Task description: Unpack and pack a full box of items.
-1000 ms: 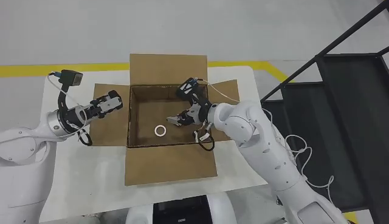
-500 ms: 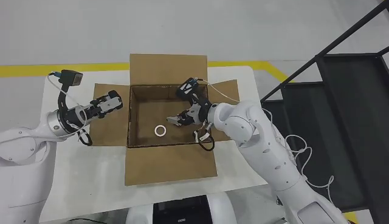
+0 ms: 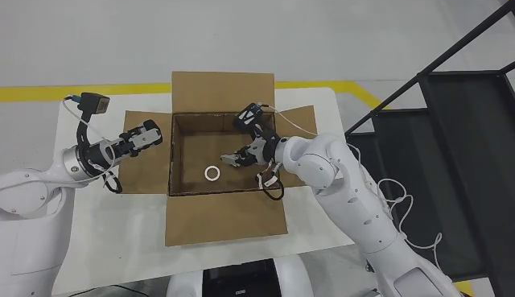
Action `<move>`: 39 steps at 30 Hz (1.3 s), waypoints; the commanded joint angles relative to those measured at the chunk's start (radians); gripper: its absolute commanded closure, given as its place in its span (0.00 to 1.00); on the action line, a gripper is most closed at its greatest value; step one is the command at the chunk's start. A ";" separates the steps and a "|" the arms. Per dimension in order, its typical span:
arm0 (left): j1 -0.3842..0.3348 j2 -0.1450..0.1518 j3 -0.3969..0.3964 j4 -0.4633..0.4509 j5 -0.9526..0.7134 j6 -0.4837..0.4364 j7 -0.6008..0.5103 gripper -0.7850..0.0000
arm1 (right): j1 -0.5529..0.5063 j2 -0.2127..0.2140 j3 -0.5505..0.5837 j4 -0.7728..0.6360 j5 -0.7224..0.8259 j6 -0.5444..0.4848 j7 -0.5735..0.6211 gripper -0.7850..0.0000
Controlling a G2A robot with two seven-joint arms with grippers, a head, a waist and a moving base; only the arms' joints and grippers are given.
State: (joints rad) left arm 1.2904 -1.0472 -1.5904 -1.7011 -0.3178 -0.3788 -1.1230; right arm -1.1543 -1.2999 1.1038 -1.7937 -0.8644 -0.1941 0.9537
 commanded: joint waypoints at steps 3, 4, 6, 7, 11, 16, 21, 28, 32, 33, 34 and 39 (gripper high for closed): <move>0.000 0.000 0.000 0.000 0.000 0.000 0.000 0.00 | 0.002 0.001 -0.006 0.002 -0.026 0.008 -0.018 0.00; 0.000 0.000 0.000 0.000 0.000 0.000 0.000 0.00 | 0.009 0.001 -0.011 0.003 -0.049 0.016 -0.013 0.00; 0.000 0.000 0.000 0.000 0.000 0.000 0.000 0.00 | 0.017 0.000 -0.028 0.011 -0.084 0.042 -0.009 0.00; 0.000 0.000 0.000 0.000 0.000 0.000 0.000 0.00 | 0.023 -0.001 -0.037 0.022 -0.094 0.056 -0.001 0.00; 0.000 0.000 0.000 0.000 0.000 0.000 0.000 0.00 | 0.044 -0.008 -0.066 0.065 -0.104 0.132 0.040 0.00; 0.000 0.000 0.000 0.000 0.000 0.000 0.000 0.00 | 0.065 -0.017 -0.102 0.112 -0.100 0.193 0.081 0.00; 0.000 0.000 0.000 0.000 0.000 0.000 0.000 0.00 | 0.080 -0.024 -0.124 0.175 -0.087 0.220 0.067 0.00; 0.000 0.000 0.000 0.000 0.000 0.000 0.000 0.00 | 0.122 -0.043 -0.166 0.282 -0.048 0.266 0.034 0.00; 0.000 0.000 0.000 0.000 0.000 0.000 0.000 0.00 | 0.152 -0.055 -0.194 0.333 -0.047 0.302 0.028 0.00; 0.000 0.000 0.000 0.000 0.000 0.000 0.000 0.00 | 0.158 -0.058 -0.200 0.344 -0.047 0.312 0.028 0.00; 0.000 0.000 0.000 0.000 0.000 0.000 0.000 0.00 | 0.164 -0.061 -0.207 0.354 -0.043 0.320 0.027 0.00; 0.000 0.000 0.000 0.000 0.000 0.000 0.000 0.00 | 0.191 -0.079 -0.247 0.412 -0.033 0.362 0.030 0.00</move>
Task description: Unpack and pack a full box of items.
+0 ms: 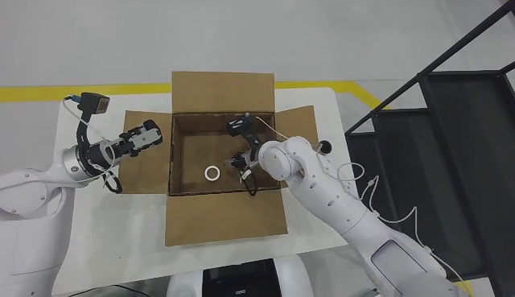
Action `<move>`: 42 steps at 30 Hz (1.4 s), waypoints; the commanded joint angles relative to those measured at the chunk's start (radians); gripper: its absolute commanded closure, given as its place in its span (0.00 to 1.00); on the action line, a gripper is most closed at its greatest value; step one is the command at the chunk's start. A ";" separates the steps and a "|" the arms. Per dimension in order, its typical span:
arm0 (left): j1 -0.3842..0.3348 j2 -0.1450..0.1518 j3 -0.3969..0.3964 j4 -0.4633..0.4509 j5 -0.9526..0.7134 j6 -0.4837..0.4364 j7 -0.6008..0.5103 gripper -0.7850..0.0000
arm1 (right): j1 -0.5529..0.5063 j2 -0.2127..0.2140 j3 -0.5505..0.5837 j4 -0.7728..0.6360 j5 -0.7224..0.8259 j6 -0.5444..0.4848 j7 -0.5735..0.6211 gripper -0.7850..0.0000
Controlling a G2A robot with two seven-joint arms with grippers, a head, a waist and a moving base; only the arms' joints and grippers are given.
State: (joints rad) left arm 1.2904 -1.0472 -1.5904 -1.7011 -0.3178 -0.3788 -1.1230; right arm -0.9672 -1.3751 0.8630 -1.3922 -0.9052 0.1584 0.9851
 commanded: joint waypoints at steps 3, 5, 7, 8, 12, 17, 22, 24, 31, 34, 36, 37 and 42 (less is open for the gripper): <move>0.000 0.000 0.000 0.000 0.000 0.000 0.000 0.00 | 0.016 -0.015 -0.030 0.041 0.017 0.021 -0.010 0.00; 0.000 0.000 0.000 0.000 0.000 0.000 0.000 0.00 | 0.024 -0.022 -0.047 0.062 0.021 0.024 -0.011 0.00; 0.000 0.000 0.000 0.000 0.000 0.000 0.000 0.00 | 0.031 -0.028 -0.061 0.086 0.027 0.025 -0.019 0.00; 0.000 0.000 0.000 0.000 0.000 0.000 0.000 0.00 | 0.034 -0.032 -0.066 0.098 0.030 0.025 -0.026 0.00; 0.000 0.000 0.000 0.000 0.000 0.000 0.000 0.00 | 0.050 -0.043 -0.078 0.140 0.044 0.023 -0.048 0.00; 0.000 0.000 0.000 0.000 0.000 0.000 0.000 0.00 | 0.066 -0.054 -0.083 0.178 0.050 0.039 -0.078 0.00; 0.000 0.000 0.000 0.000 0.000 0.000 0.000 0.00 | 0.077 -0.063 -0.087 0.213 0.058 0.047 -0.085 0.26; 0.000 0.000 0.000 0.000 0.000 0.000 0.000 0.00 | 0.081 -0.066 -0.088 0.222 0.060 0.050 -0.085 0.67; 0.000 0.000 0.000 0.000 0.000 0.000 0.000 0.00 | 0.087 -0.071 -0.083 0.237 0.059 0.052 -0.078 1.00; 0.000 0.000 0.000 0.000 0.000 0.000 0.000 0.00 | 0.086 -0.071 -0.074 0.232 0.058 0.054 -0.073 1.00; 0.000 0.000 0.000 0.000 0.000 0.000 0.000 0.00 | 0.084 -0.069 -0.065 0.221 0.061 0.054 -0.071 1.00; 0.000 0.000 0.000 0.000 0.000 0.000 0.000 0.00 | 0.082 -0.068 -0.061 0.216 0.057 0.055 -0.070 1.00; 0.000 0.000 0.000 0.000 0.000 0.000 0.000 0.00 | 0.067 -0.061 -0.041 0.182 0.042 0.055 -0.059 1.00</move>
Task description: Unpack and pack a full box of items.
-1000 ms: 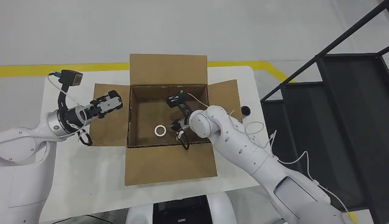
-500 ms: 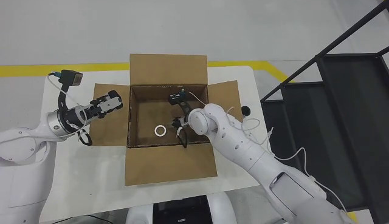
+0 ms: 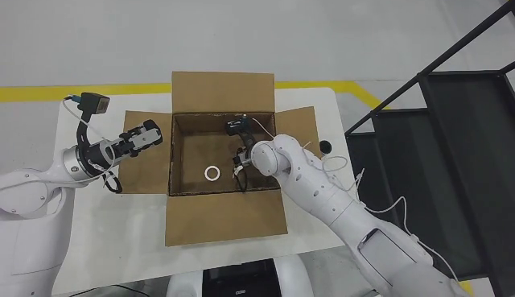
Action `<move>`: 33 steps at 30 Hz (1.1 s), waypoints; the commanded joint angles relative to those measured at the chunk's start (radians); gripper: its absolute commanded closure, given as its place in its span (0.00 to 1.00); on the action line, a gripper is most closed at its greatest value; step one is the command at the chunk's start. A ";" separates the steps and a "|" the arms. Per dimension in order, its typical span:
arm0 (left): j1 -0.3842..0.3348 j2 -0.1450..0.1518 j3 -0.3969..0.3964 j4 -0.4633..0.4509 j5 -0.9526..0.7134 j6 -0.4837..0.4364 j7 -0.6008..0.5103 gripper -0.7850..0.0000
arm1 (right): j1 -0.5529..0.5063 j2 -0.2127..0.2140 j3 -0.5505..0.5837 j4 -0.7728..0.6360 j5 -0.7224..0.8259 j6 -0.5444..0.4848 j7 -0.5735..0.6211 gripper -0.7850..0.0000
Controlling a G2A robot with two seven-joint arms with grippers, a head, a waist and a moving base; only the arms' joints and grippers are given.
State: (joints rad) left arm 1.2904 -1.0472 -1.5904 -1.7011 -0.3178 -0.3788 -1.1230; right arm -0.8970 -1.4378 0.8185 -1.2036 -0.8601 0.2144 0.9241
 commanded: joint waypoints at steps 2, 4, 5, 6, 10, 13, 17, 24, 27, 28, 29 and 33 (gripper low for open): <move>0.000 0.000 0.000 0.000 0.000 0.000 0.000 0.00 | -0.010 0.005 0.013 -0.025 -0.011 -0.003 0.004 1.00; 0.000 0.000 0.000 0.000 0.000 0.000 0.000 0.00 | -0.020 0.009 0.027 -0.046 -0.010 -0.009 0.005 1.00; 0.000 0.000 0.000 0.000 0.000 0.000 0.000 0.00 | -0.023 0.011 0.034 -0.058 -0.016 -0.009 0.004 1.00; 0.000 0.000 0.000 0.000 0.000 0.000 0.000 0.00 | -0.028 0.014 0.040 -0.070 -0.022 -0.009 0.007 1.00; 0.000 0.000 0.000 0.000 0.000 0.000 0.000 0.00 | -0.049 0.022 0.056 -0.116 -0.037 -0.028 0.020 1.00; 0.000 0.000 0.000 0.000 0.000 0.000 0.000 0.00 | -0.059 0.025 0.050 -0.138 -0.059 -0.048 0.038 0.00; 0.000 0.000 0.000 0.000 0.000 0.000 0.000 0.00 | -0.058 0.021 0.025 -0.136 -0.084 -0.058 0.050 0.00; 0.000 0.000 0.000 0.000 0.000 0.000 0.000 0.00 | -0.032 0.002 -0.023 -0.092 -0.092 -0.064 0.036 0.00; 0.000 0.000 0.000 0.000 0.000 0.000 0.000 0.00 | -0.015 -0.007 -0.042 -0.060 -0.096 -0.066 0.034 0.00; 0.000 0.000 0.000 0.000 0.000 0.000 0.000 0.00 | -0.010 -0.011 -0.049 -0.047 -0.097 -0.067 0.033 0.00; 0.000 0.000 0.000 0.000 0.000 0.000 0.000 0.00 | -0.004 -0.014 -0.054 -0.035 -0.096 -0.067 0.032 0.00; 0.000 0.000 0.000 0.000 0.000 0.000 0.000 0.00 | 0.014 -0.027 -0.067 0.011 -0.076 -0.069 0.020 0.00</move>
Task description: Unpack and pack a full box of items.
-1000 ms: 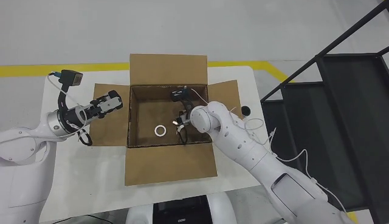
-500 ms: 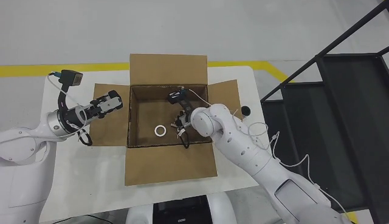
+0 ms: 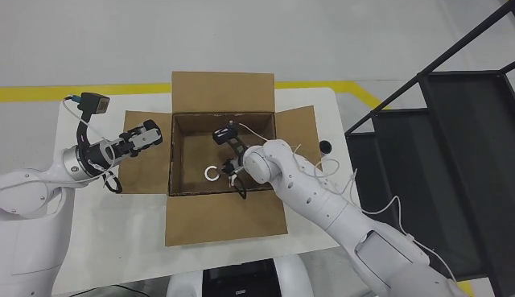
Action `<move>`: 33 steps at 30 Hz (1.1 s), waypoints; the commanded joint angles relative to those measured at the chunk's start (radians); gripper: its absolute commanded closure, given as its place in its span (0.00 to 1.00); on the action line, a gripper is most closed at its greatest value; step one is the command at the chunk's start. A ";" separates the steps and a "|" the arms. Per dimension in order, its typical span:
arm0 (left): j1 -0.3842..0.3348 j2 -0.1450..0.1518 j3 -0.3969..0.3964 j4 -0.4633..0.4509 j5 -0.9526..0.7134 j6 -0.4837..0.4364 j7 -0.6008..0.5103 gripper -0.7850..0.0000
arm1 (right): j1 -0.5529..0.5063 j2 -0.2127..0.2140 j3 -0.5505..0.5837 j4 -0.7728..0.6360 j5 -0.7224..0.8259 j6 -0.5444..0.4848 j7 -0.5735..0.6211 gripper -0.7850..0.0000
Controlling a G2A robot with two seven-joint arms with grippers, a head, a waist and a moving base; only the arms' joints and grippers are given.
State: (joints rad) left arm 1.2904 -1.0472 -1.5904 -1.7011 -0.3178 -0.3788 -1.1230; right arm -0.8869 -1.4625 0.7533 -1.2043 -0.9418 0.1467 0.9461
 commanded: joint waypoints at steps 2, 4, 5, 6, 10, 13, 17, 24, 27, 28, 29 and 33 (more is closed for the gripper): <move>0.000 0.000 0.000 0.000 0.000 0.000 0.000 0.00 | 0.012 -0.009 -0.007 0.033 0.015 -0.005 -0.005 0.28; 0.000 0.000 0.000 0.000 0.000 0.000 0.000 0.00 | 0.019 -0.014 -0.010 0.050 0.028 -0.011 -0.007 0.72; 0.000 0.000 0.000 0.000 0.000 0.000 0.000 0.00 | 0.022 -0.016 -0.011 0.057 0.032 -0.013 -0.008 0.96; 0.000 0.000 0.000 0.000 0.000 0.000 0.000 0.00 | 0.025 -0.018 -0.012 0.063 0.036 -0.015 -0.009 1.00; 0.000 0.000 0.000 0.000 0.000 0.000 0.000 0.00 | 0.032 -0.024 -0.012 0.085 0.044 -0.017 -0.016 1.00; 0.000 0.000 0.000 0.000 0.000 0.000 0.000 0.00 | 0.034 -0.026 -0.009 0.095 0.045 -0.017 -0.017 1.00; 0.000 0.000 0.000 0.000 0.000 0.000 0.000 0.00 | 0.035 -0.028 -0.005 0.103 0.042 -0.015 -0.016 1.00; 0.000 0.000 0.000 0.000 0.000 0.000 0.000 0.00 | 0.034 -0.028 0.013 0.097 0.035 -0.009 -0.020 1.00; 0.000 0.000 0.000 0.000 0.000 0.000 0.000 0.00 | 0.031 -0.023 0.034 0.069 0.032 -0.006 -0.026 1.00; 0.000 0.000 0.000 0.000 0.000 0.000 0.000 0.00 | 0.029 -0.020 0.043 0.055 0.030 -0.005 -0.026 1.00; 0.000 0.000 0.000 0.000 0.000 0.000 0.000 0.00 | 0.026 -0.017 0.051 0.038 0.025 -0.005 -0.024 1.00; 0.000 0.000 0.000 0.000 0.000 0.000 0.000 0.00 | 0.001 -0.001 0.097 -0.050 0.009 -0.010 -0.003 1.00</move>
State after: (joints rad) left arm 1.2904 -1.0472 -1.5904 -1.7011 -0.3178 -0.3788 -1.1230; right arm -0.8792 -1.4677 0.8380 -1.2306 -0.9278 0.1376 0.9363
